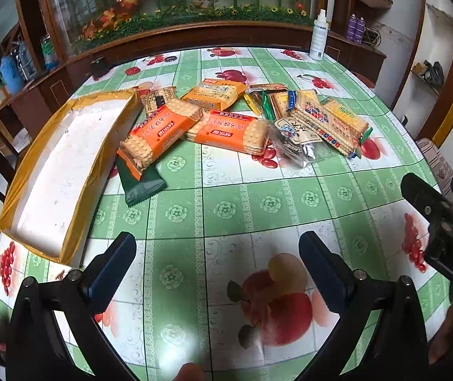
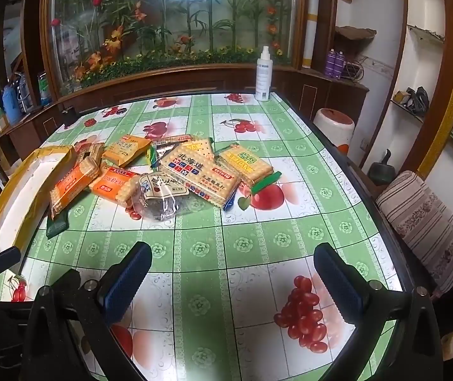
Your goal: Organize snacks
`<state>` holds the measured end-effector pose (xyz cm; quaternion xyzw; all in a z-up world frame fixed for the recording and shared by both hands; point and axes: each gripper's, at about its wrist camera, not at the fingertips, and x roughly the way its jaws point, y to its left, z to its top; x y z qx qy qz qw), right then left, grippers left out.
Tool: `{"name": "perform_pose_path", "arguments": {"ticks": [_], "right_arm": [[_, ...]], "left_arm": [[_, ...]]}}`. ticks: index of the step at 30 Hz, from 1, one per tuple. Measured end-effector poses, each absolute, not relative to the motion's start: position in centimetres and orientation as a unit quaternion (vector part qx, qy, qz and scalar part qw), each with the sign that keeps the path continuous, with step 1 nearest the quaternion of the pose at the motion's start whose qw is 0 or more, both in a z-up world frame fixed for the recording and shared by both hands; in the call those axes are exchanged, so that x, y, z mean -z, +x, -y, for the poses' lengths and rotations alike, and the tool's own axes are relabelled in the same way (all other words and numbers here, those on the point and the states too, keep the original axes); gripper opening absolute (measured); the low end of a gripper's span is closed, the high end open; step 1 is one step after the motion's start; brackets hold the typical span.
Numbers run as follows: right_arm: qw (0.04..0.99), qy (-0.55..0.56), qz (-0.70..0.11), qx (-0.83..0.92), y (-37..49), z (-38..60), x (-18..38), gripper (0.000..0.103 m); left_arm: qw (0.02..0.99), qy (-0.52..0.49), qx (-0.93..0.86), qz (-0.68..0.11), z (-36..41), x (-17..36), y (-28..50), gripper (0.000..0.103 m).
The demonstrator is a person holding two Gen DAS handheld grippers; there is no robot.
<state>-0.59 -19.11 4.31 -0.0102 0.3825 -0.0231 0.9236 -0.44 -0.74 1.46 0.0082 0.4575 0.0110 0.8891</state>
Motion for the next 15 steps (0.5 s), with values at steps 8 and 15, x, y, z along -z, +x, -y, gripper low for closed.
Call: {"name": "perform_pose_path", "arguments": {"ticks": [8,15], "right_arm": [[0.926,-0.002,-0.377,0.028,-0.58,19.78,-4.70,0.103],[0.930,-0.004,-0.368,0.028,-0.85,19.98,-5.26,0.103]], "left_arm": [[0.890,0.000,0.009,-0.456,1.18,-2.22,-0.88,0.103],[0.888,-0.022,0.013,-0.459,0.68,-2.33,-1.06,0.103]]}}
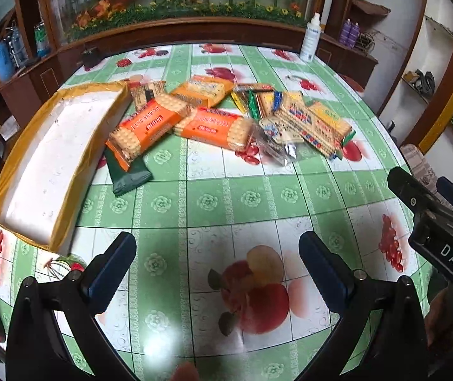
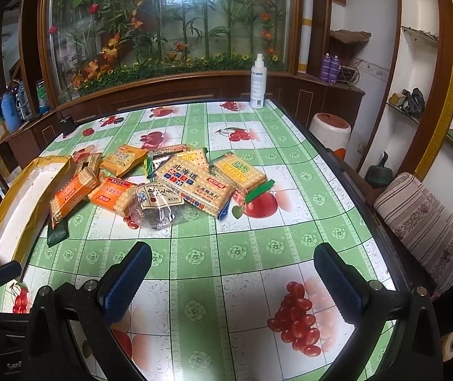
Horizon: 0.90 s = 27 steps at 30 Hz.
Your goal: Organize snacks
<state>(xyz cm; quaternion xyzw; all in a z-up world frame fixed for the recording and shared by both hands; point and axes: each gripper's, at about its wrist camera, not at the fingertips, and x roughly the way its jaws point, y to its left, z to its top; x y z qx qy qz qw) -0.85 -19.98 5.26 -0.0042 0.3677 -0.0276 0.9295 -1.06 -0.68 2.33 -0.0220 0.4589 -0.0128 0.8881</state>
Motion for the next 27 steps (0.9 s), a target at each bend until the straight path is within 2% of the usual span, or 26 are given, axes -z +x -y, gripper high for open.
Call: {"name": "perform_pose_path", "arguments": {"ticks": [12,19,27], "right_arm": [[0.934,0.003,-0.356,0.027,-1.1,20.5,-6.3,0.103],[0.936,0.010,-0.351,0.027,-1.2,20.8,-6.6,0.103],[0.935,0.015,-0.352,0.025,-0.8,20.8,-6.6,0.103]], "left_arm": [[0.887,-0.087,-0.006,-0.453,-0.5,-4.5,-3.1,0.103],[0.885,-0.071,0.003,-0.459,0.7,-4.8,-5.3,0.103],[0.898,-0.037,-0.022,-0.437,0.8,-4.3,-3.5,0.103]]}}
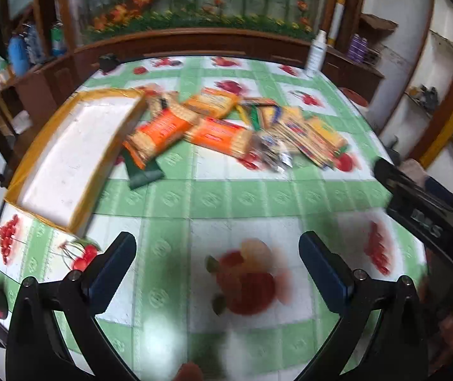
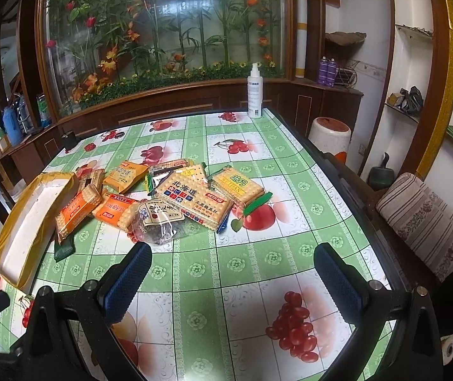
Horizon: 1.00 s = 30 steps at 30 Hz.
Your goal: Organize snacks
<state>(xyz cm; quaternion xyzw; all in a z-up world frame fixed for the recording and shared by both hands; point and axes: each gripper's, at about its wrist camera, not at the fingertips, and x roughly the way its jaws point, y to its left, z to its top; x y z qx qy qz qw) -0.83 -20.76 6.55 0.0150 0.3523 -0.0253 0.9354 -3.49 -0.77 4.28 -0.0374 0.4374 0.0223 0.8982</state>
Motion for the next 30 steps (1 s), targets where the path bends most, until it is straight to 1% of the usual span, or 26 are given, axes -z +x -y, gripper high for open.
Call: {"name": "perform_pose_path", "arguments": {"ticks": [4,8,10,17,23,27,30], "right_arm": [[0.934,0.010,-0.355,0.030,-0.5,20.9,-6.4,0.103],[0.932,0.008,-0.361,0.033,0.0,21.2,-6.1,0.103],[0.933,0.005,-0.359,0.033,0.1,21.2,-6.0,0.103],[0.935,-0.005,-0.354,0.024,0.5,20.9,-5.9,0.103],[0.934,-0.004,-0.356,0.022,0.9,20.9,-5.8,0.103],[0.930,-0.019,-0.366,0.031,2.2,21.3,-5.8,0.103],[0.922,-0.037,-0.383,0.044,3.8,22.0,-5.7,0.103]], "left_arm": [[0.894,-0.024,-0.037,-0.446,0.4,-3.3,-2.1,0.103],[0.888,0.054,-0.045,-0.455,1.4,-2.6,-0.7,0.103],[0.885,0.070,-0.044,-0.458,1.6,-2.3,-0.4,0.103],[0.880,0.051,-0.039,-0.470,1.0,-2.1,0.7,0.103],[0.896,0.033,-0.041,-0.441,0.6,-2.8,1.0,0.103],[0.900,0.020,-0.048,-0.434,-0.7,-2.4,1.9,0.103],[0.894,0.023,-0.053,-0.445,-1.9,-2.1,3.3,0.103]]}}
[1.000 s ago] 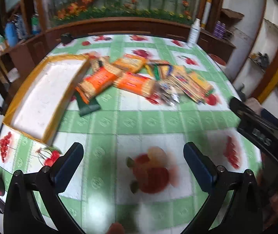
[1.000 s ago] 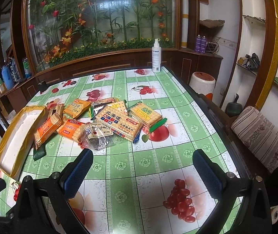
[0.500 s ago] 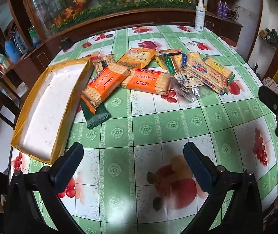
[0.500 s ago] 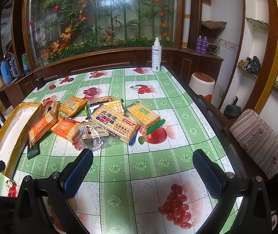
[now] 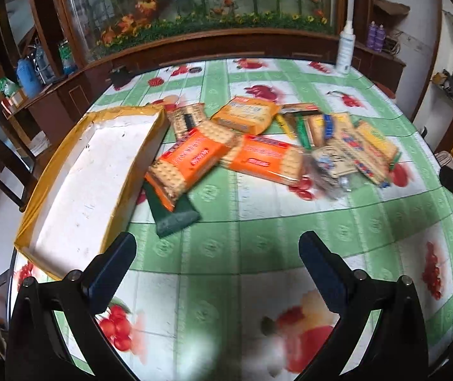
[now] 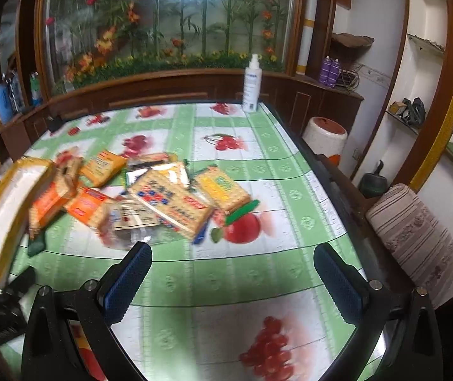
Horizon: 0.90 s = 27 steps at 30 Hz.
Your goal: Organize snacks
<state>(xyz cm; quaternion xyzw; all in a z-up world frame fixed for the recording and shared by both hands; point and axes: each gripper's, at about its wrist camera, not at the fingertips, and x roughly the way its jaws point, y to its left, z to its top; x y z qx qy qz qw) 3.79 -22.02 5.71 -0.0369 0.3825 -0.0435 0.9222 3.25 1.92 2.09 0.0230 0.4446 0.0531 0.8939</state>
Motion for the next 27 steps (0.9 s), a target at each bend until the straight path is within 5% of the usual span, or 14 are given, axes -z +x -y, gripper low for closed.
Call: {"name": "perform_pose_path", "arguments": {"ticks": [13,27], "right_arm": [[0.884,-0.132,-0.440,-0.088,13.7,20.0,-2.9,0.103],[0.829,-0.165,-0.505,-0.178,19.1,16.6,1.1,0.103]], "left_arm": [[0.869,0.009,-0.010,-0.494,-7.0,-6.0,13.3,0.103],[0.797,-0.076,0.117,-0.588,-7.0,-2.8,18.6,0.103]]}}
